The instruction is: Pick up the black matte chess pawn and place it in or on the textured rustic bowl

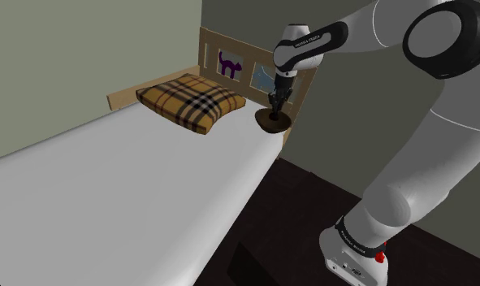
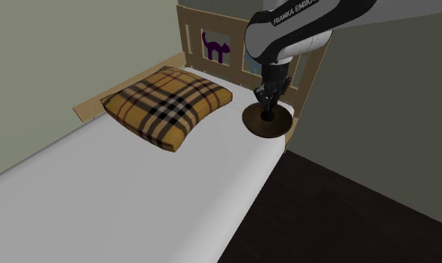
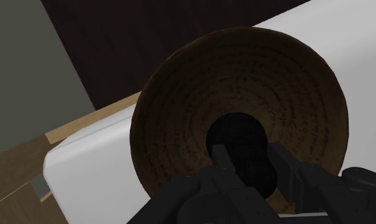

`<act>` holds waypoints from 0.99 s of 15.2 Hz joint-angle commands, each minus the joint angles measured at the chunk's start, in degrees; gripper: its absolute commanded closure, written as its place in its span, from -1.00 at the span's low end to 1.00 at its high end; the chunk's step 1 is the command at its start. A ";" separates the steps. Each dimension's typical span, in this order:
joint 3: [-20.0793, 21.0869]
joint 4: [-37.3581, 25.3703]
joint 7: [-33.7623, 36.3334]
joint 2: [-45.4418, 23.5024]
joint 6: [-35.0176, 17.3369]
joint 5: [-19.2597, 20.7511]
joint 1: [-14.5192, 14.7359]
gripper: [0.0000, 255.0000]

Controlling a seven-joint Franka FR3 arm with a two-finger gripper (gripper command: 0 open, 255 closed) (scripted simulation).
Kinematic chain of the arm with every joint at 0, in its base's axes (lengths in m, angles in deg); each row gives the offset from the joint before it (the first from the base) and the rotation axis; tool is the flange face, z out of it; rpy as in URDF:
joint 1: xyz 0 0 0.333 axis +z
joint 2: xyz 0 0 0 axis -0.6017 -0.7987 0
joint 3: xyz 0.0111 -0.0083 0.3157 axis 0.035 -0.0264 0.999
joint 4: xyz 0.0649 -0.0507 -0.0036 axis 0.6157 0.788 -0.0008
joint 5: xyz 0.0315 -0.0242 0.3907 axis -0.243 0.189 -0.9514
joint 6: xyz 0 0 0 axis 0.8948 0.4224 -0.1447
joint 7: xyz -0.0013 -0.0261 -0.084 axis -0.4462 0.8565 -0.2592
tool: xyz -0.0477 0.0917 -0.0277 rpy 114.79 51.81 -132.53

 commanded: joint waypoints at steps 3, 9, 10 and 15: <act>0.00 0.00 0.00 0.00 -0.01 0.00 0.00 -1.00; 0.12 -2.13 -0.02 1.49 3.62 -0.05 0.17 -1.00; 0.18 -3.32 -0.03 2.13 5.45 -0.08 0.26 -1.00; 0.23 -4.30 -0.03 2.58 6.90 -0.10 0.32 -1.00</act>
